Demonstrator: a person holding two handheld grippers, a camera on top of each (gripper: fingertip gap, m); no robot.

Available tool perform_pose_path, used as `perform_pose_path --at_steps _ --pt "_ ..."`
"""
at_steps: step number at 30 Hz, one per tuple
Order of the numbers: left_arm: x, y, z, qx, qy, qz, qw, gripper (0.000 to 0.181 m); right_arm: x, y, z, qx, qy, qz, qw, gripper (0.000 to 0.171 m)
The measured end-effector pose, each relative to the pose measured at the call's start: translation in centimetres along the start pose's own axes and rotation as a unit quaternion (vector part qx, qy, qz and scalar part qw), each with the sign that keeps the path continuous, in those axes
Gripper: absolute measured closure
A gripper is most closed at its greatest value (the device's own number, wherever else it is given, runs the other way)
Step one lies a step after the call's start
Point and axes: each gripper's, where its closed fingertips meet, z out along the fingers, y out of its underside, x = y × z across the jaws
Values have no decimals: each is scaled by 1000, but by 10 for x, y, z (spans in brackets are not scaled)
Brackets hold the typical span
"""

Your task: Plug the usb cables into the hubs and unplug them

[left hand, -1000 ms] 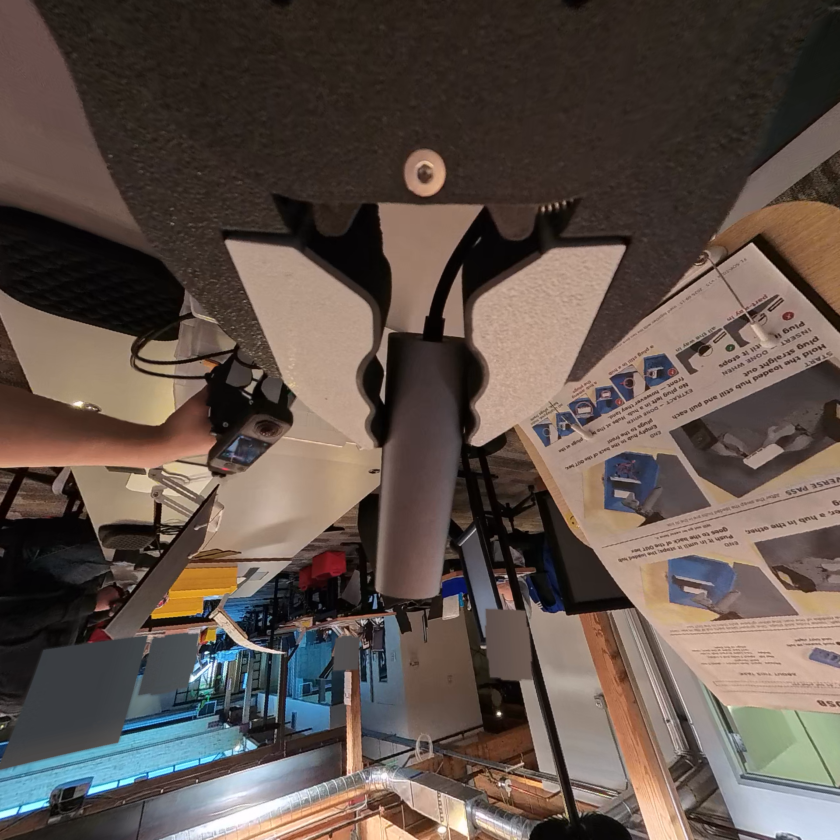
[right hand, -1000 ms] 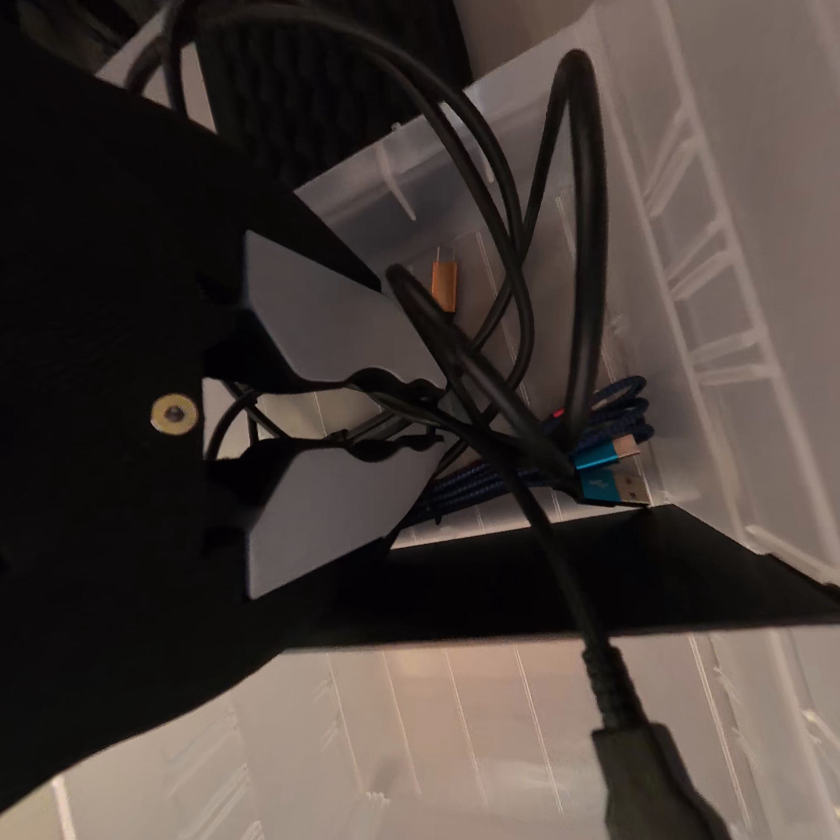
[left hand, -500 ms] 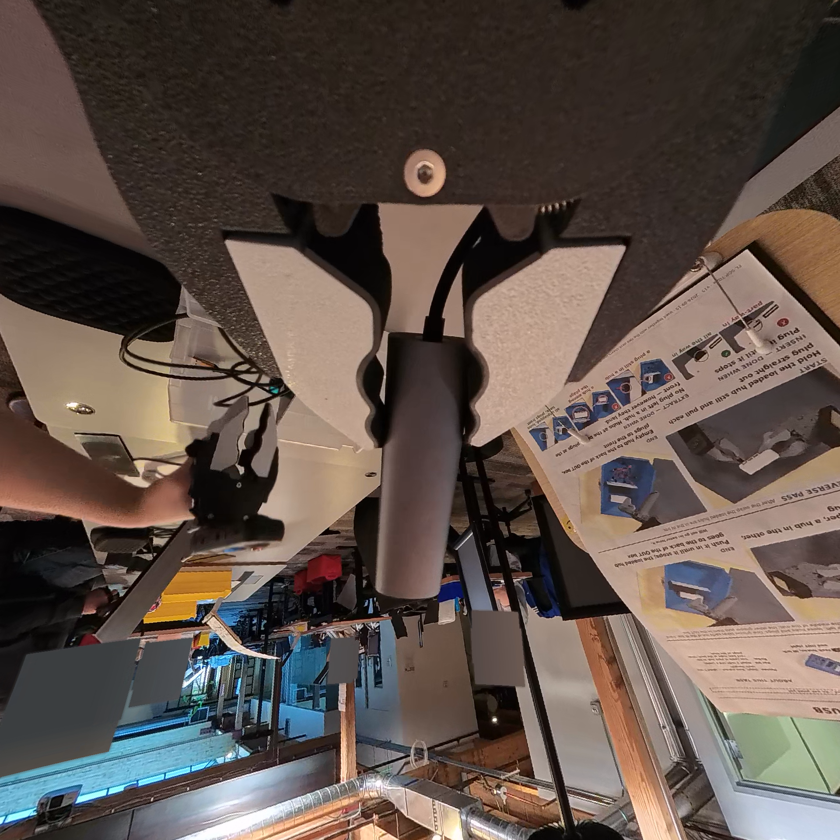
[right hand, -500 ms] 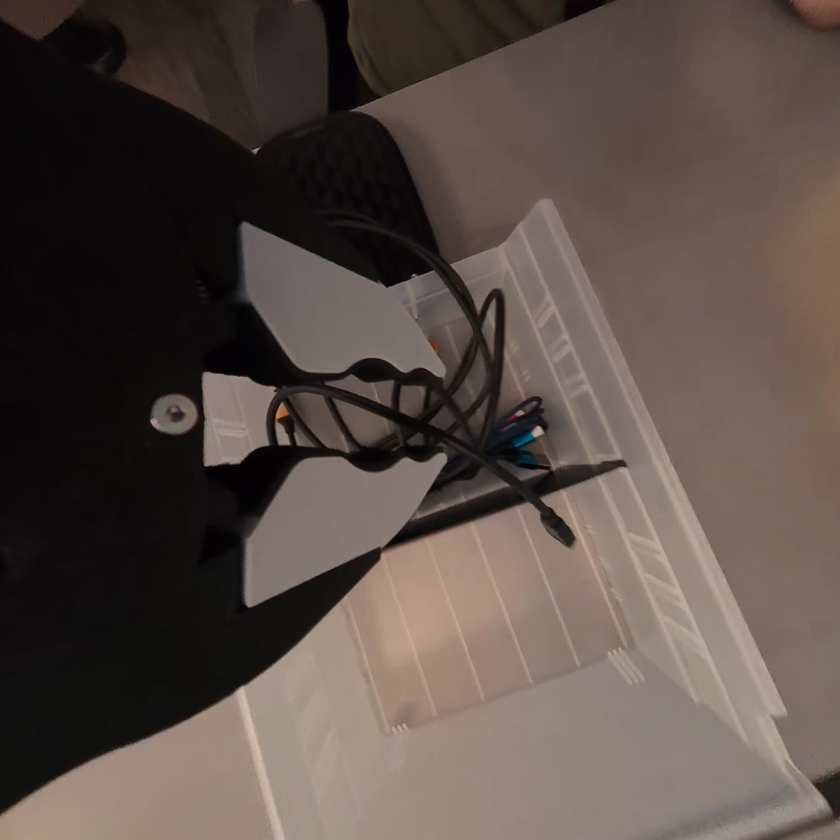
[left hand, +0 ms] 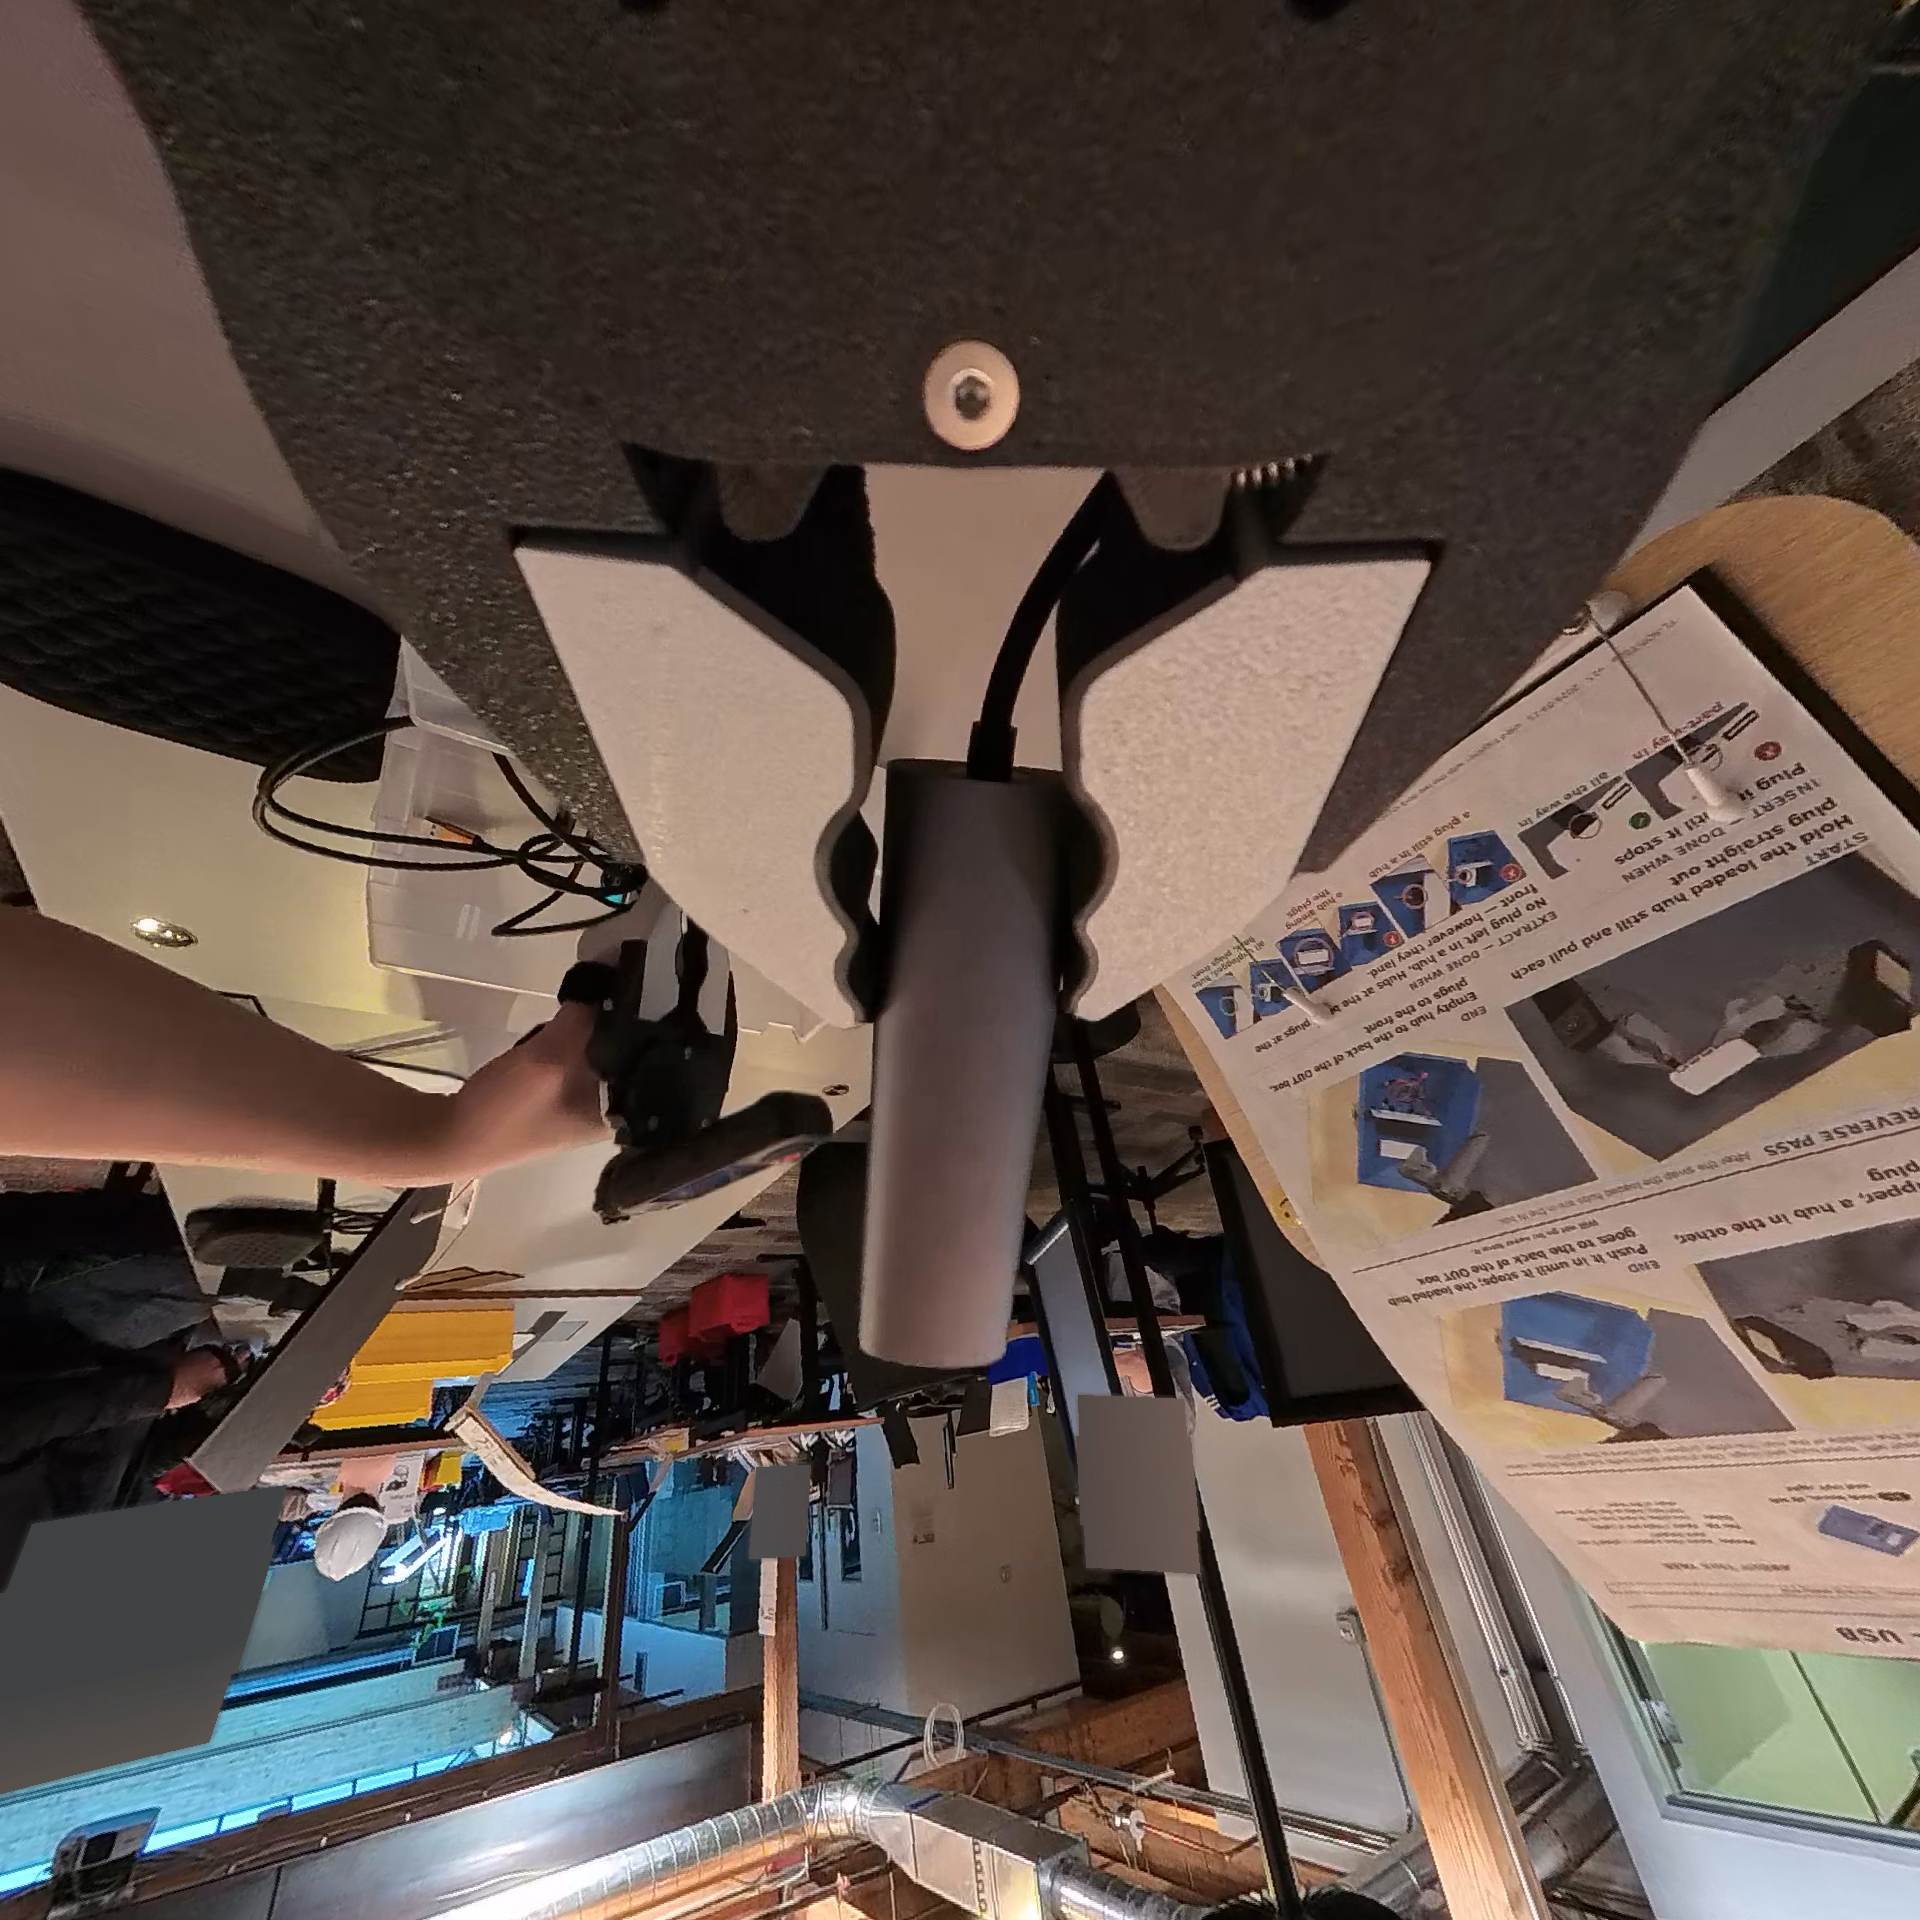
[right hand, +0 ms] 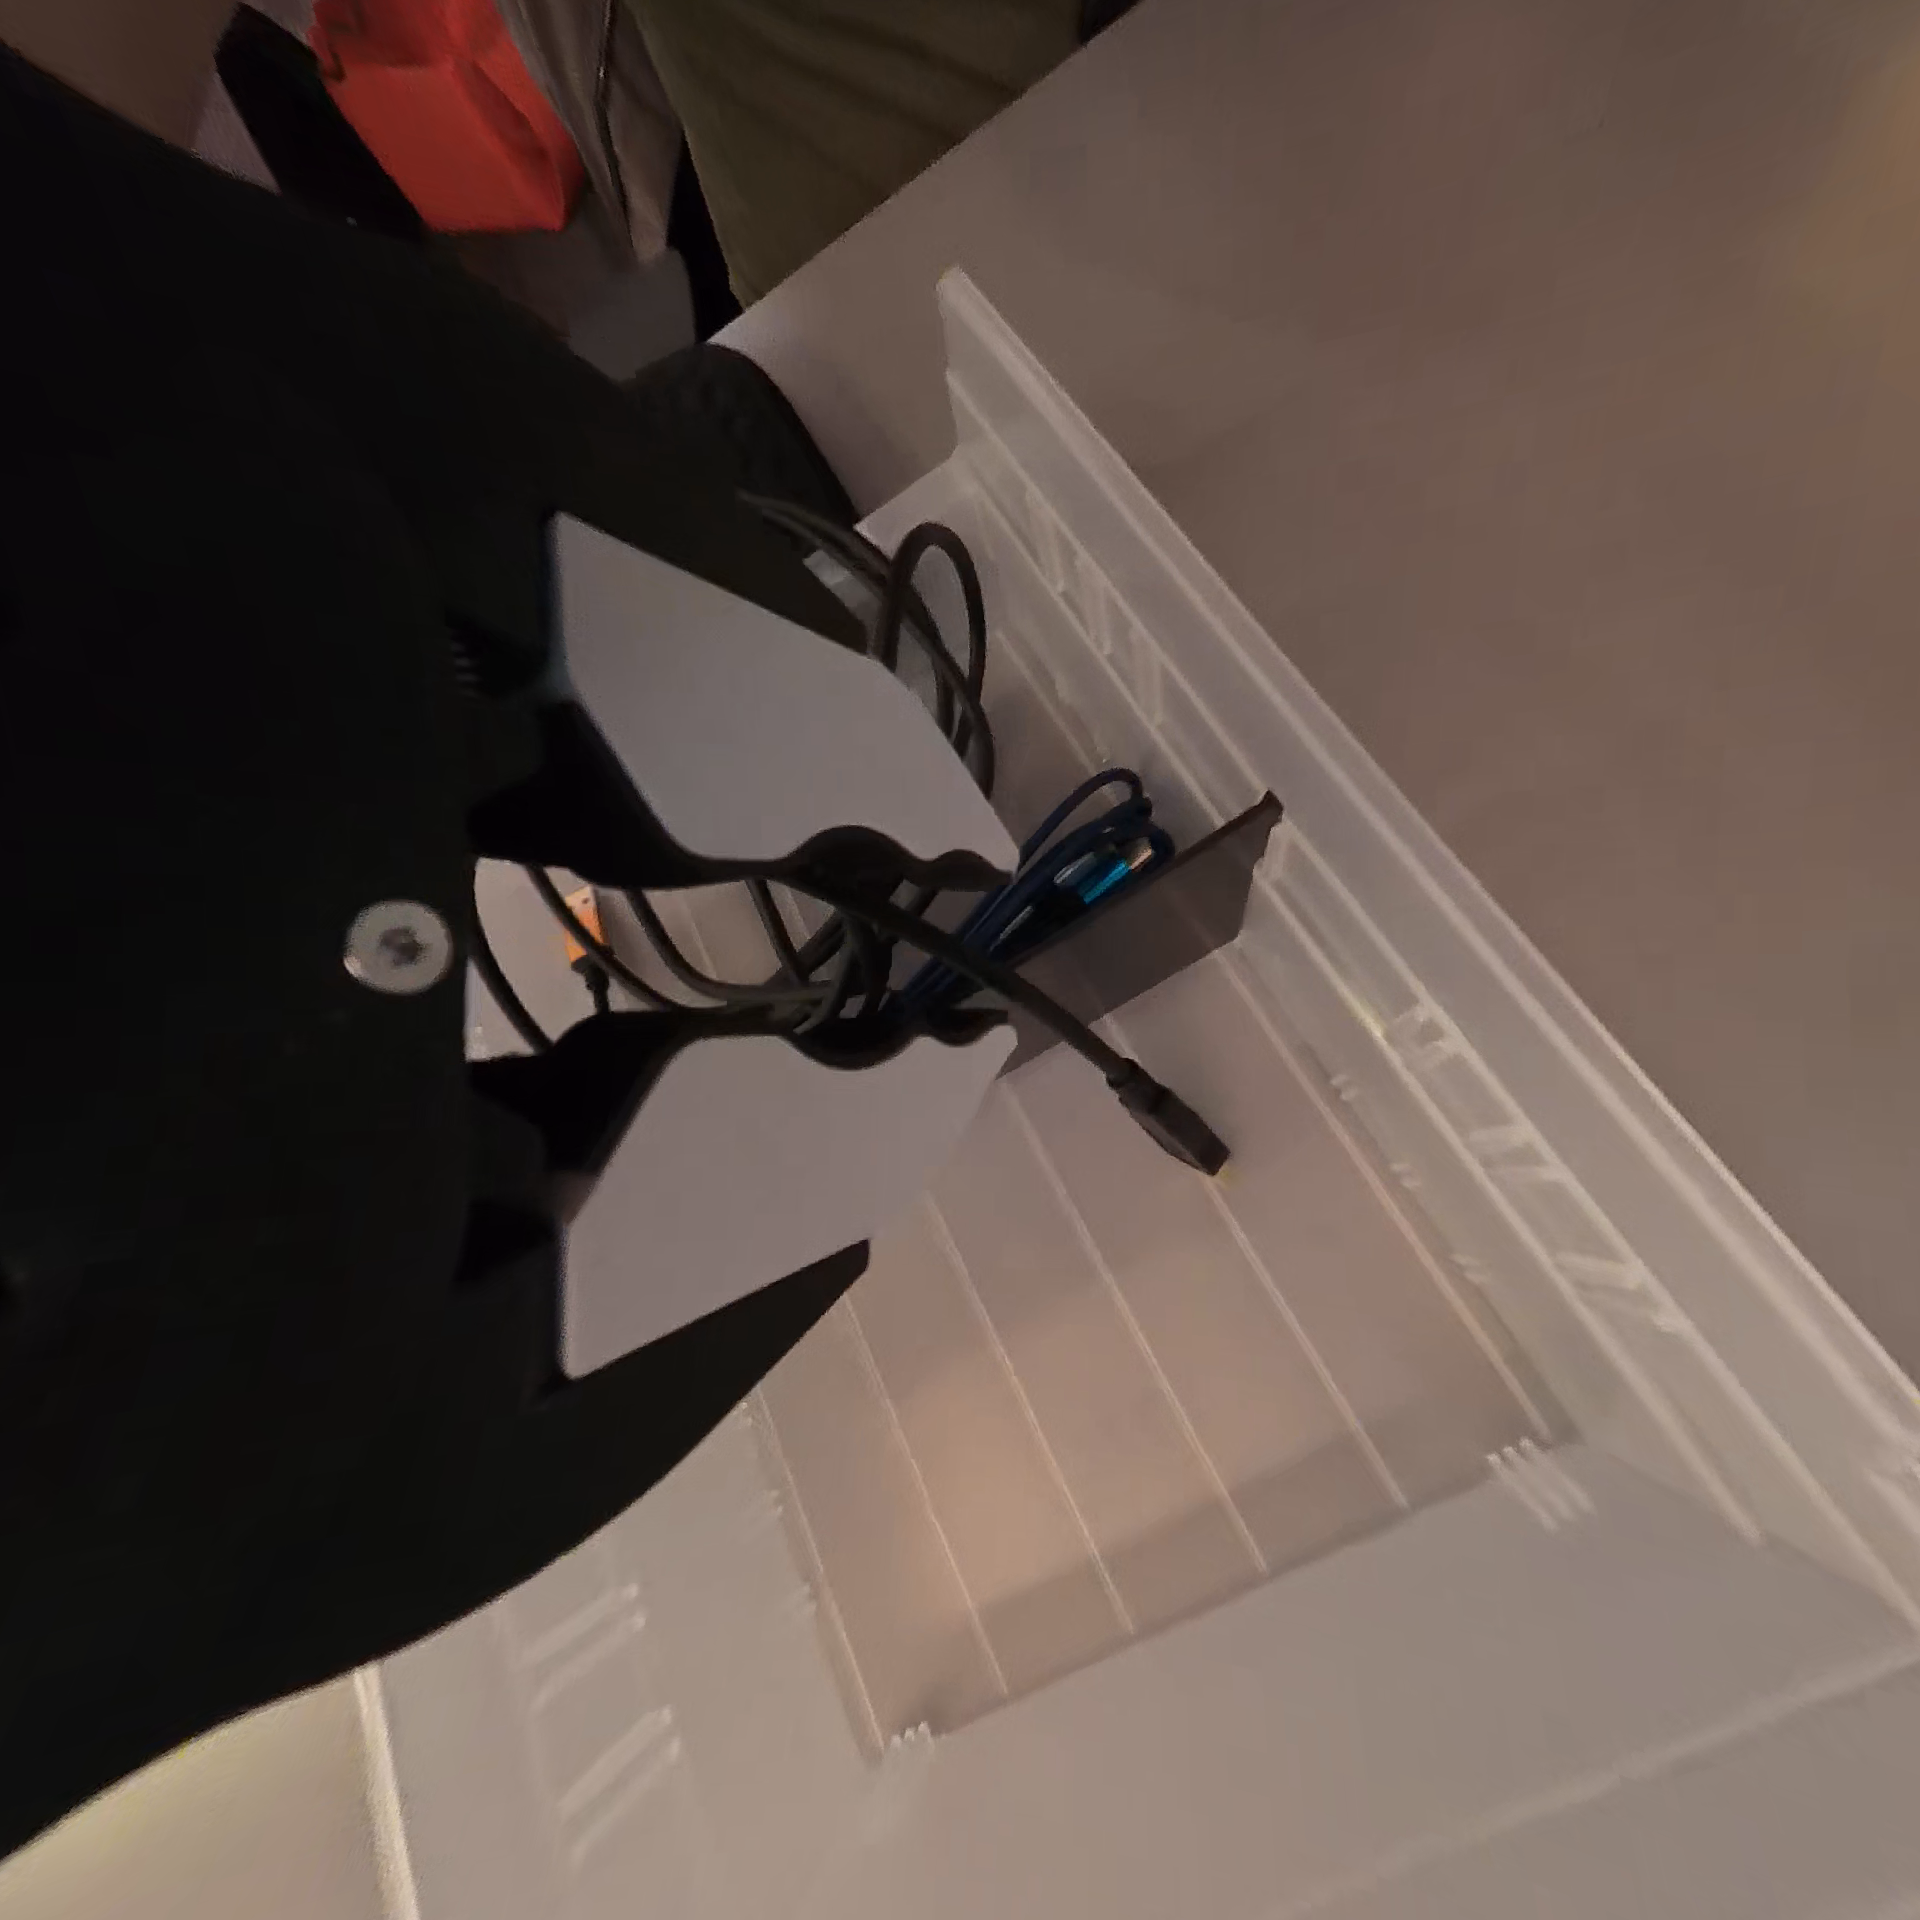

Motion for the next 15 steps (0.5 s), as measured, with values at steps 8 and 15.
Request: perform_pose_path --at_steps 8,15 --pt "-1 1 0 -1 0 0 1000 149 3 8 -19 1 46 -32 998 165" --pt "4 -1 2 -1 2 5 1000 149 -23 10 -77 159 -12 -76 984 165"
